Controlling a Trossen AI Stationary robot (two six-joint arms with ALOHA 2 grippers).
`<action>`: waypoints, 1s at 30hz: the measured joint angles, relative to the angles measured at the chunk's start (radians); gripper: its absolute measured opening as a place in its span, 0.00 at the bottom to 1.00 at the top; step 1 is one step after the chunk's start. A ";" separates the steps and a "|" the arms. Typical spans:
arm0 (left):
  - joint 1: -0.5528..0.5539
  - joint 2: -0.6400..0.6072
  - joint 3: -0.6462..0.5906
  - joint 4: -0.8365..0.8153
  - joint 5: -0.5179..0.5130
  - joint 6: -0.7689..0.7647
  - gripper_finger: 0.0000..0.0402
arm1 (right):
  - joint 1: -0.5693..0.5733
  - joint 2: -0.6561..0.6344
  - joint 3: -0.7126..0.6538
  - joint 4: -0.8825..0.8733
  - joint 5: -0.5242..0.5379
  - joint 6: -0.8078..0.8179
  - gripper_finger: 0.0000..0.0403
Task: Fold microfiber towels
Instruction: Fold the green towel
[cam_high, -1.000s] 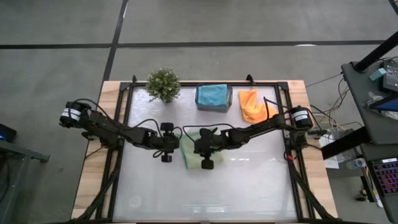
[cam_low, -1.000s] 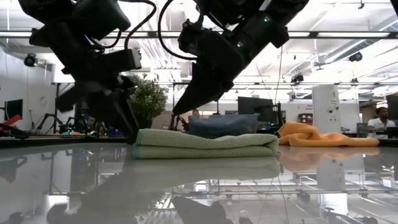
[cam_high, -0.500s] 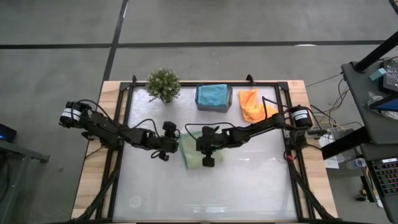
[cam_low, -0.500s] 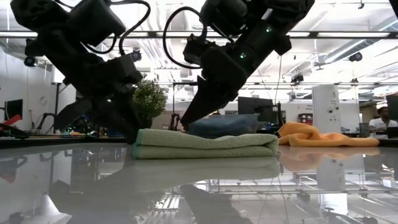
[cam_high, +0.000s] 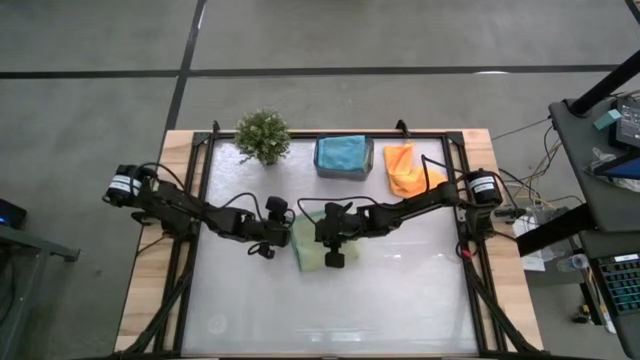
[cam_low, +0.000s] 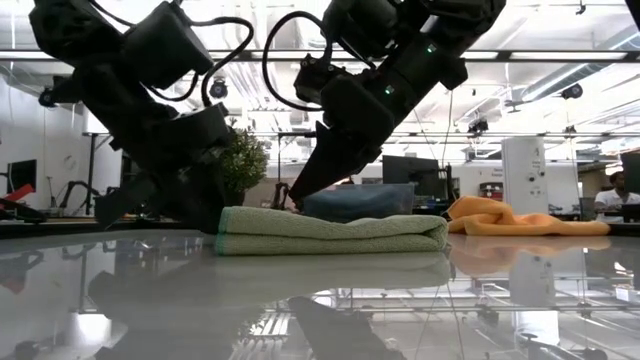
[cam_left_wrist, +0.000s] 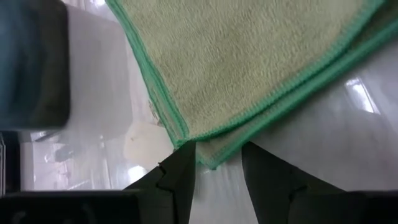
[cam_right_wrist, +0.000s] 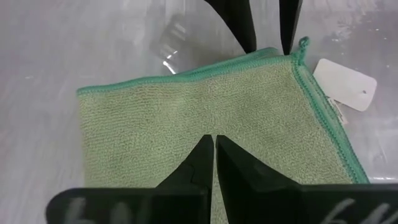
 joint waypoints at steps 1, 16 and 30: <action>0.000 0.000 0.000 -0.003 0.000 0.000 0.29 | 0.000 0.000 0.000 0.000 0.000 0.000 0.03; 0.000 -0.007 0.009 0.014 -0.054 -0.001 0.29 | 0.000 0.000 0.000 0.000 0.000 0.000 0.03; 0.001 -0.006 0.020 0.018 -0.051 0.071 0.29 | -0.007 0.008 -0.004 0.002 -0.001 -0.013 0.03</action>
